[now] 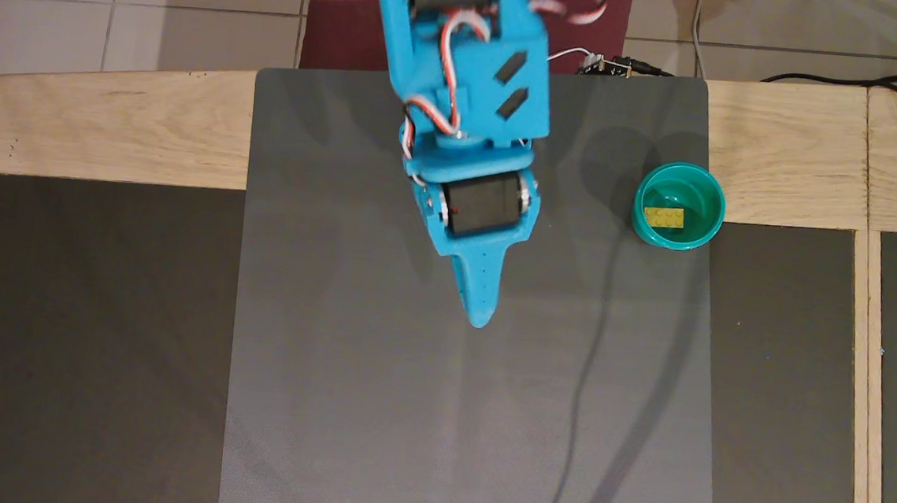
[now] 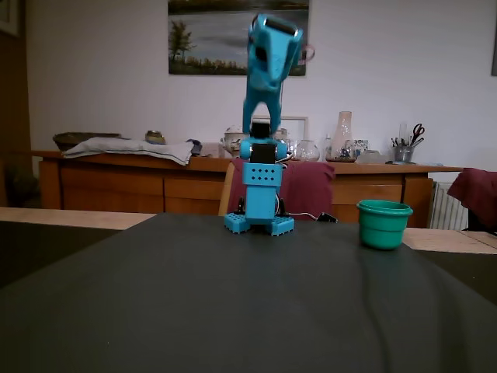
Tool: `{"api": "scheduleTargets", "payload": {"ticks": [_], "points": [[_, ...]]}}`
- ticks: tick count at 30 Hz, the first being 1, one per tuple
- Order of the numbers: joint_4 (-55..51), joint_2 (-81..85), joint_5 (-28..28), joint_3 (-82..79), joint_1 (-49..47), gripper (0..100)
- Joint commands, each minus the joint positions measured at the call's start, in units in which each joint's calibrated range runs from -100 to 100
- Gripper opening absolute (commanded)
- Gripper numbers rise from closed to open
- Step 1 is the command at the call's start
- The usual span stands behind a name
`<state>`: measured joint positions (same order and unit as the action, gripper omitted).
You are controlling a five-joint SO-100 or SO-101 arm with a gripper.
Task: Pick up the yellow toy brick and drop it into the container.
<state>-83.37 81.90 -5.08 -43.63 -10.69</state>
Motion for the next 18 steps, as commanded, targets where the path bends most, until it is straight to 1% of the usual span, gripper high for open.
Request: {"api": "scheduleTargets", "payload": {"ticks": [1,3,5,9,15,18], "points": [[6.2,6.3,-0.1,-10.16,4.15,0],[9.76,9.67,-0.2,-16.56,6.47,0],[14.56,14.48,-0.26,-26.58,8.25,0],[18.11,17.6,-0.26,-34.98,9.26,0],[24.6,17.18,0.06,-47.88,9.1,0],[26.2,17.18,-0.15,-51.58,9.03,0]]}}
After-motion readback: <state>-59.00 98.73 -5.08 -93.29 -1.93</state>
